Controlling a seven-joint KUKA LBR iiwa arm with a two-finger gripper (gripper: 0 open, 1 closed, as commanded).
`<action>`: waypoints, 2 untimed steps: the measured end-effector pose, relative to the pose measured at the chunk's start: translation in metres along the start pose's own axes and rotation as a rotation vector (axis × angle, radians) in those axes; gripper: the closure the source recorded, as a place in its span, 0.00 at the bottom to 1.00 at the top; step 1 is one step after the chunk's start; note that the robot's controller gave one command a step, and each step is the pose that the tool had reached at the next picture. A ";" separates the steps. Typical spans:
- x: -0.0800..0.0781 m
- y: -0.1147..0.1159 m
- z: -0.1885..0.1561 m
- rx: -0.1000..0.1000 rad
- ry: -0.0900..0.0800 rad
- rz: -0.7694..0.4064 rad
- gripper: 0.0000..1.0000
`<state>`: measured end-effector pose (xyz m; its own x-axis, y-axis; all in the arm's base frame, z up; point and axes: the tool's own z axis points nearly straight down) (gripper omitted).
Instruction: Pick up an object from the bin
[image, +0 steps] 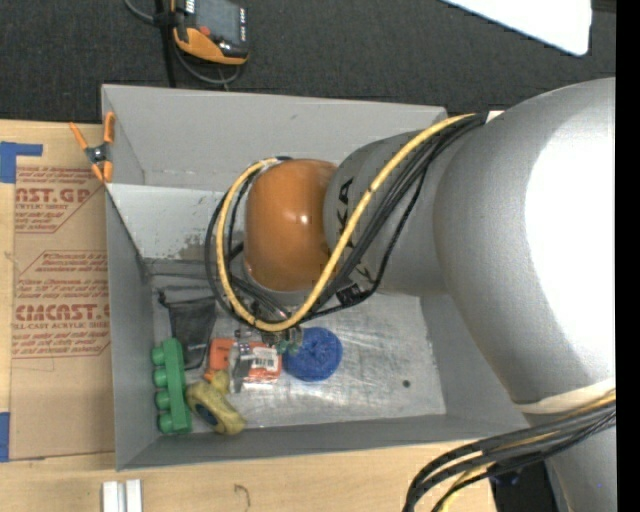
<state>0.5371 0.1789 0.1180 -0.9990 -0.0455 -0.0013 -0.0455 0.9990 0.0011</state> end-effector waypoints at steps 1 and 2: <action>-0.044 -0.003 0.041 -0.002 0.014 0.282 1.00; -0.044 -0.003 0.041 -0.002 0.014 0.282 1.00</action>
Offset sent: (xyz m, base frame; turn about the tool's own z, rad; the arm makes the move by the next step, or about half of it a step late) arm 0.0000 0.0000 0.0000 0.0000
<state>0.5808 0.1775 0.0768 -0.9721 0.2341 0.0132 0.2341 0.9722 0.0017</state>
